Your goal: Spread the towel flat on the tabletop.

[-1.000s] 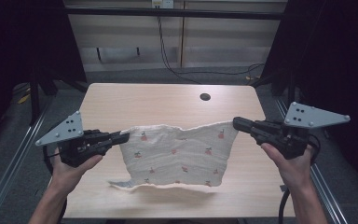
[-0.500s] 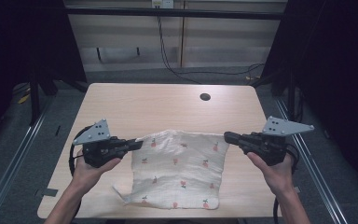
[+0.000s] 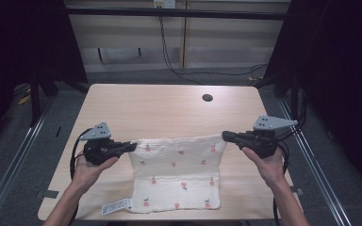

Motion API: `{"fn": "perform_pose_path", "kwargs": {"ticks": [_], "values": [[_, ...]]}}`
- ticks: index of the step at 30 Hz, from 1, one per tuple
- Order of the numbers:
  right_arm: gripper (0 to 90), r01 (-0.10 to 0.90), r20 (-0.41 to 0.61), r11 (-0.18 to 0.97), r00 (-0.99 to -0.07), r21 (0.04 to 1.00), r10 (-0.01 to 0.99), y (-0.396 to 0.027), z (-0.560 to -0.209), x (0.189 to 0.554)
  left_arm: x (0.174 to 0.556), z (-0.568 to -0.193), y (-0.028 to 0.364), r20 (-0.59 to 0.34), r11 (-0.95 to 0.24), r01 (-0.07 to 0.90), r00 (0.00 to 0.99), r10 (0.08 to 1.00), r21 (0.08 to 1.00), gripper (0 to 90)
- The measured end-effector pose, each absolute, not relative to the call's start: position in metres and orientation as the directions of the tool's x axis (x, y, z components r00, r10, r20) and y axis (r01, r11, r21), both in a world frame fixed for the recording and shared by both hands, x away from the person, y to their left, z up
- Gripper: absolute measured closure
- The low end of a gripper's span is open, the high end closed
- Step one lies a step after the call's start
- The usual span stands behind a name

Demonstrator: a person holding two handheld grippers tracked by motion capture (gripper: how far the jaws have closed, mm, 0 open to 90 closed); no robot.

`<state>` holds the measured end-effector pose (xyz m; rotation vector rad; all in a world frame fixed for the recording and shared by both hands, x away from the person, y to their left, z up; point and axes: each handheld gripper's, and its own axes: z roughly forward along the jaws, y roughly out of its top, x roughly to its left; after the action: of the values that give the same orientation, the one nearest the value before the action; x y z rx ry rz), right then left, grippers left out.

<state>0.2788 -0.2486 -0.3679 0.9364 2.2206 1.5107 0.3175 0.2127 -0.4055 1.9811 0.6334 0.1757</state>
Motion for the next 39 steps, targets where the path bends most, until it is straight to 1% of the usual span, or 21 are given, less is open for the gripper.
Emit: {"fn": "perform_pose_path", "kwargs": {"ticks": [2,5,6,10,18,22,27,30,33,39], "values": [[88.6,0.362,0.111,0.255,-0.742,0.897,0.662,-0.243,-0.375,0.291,0.324,-0.413,0.213,-0.150,-0.357,0.372,0.842,0.517,0.857,88.5],[88.6,0.365,0.109,0.258,-0.738,0.895,0.666,-0.242,-0.378,0.297,0.333,-0.423,0.211,-0.165,-0.363,0.397,0.834,0.527,0.843,88.5],[88.5,0.382,0.127,0.253,-0.736,0.889,0.665,-0.242,-0.383,0.304,0.336,-0.426,0.211,-0.170,-0.364,0.405,0.830,0.531,0.839,88.5],[88.5,0.390,0.143,0.243,-0.737,0.888,0.661,-0.241,-0.390,0.310,0.338,-0.426,0.213,-0.174,-0.355,0.406,0.828,0.534,0.842,88.5],[88.6,0.439,0.161,0.243,-0.700,0.865,0.695,-0.248,-0.404,0.323,0.353,-0.436,0.206,-0.188,-0.333,0.419,0.815,0.547,0.845,88.5],[88.5,0.438,0.162,0.233,-0.694,0.868,0.702,-0.251,-0.406,0.329,0.362,-0.441,0.200,-0.179,-0.352,0.418,0.819,0.545,0.837,88.5],[88.6,0.452,0.159,0.240,-0.682,0.859,0.714,-0.251,-0.410,0.337,0.371,-0.448,0.199,-0.199,-0.335,0.438,0.805,0.558,0.834,88.6],[88.6,0.458,0.163,0.238,-0.678,0.857,0.717,-0.248,-0.416,0.343,0.378,-0.454,0.197,-0.205,-0.347,0.456,0.799,0.565,0.820,88.6],[88.6,0.464,0.162,0.242,-0.673,0.852,0.722,-0.246,-0.419,0.346,0.381,-0.455,0.195,-0.191,-0.365,0.452,0.801,0.567,0.813,88.6],[88.6,0.486,0.173,0.234,-0.654,0.842,0.737,-0.248,-0.432,0.357,0.389,-0.460,0.196,-0.202,-0.333,0.462,0.783,0.588,0.822,88.5]]}}
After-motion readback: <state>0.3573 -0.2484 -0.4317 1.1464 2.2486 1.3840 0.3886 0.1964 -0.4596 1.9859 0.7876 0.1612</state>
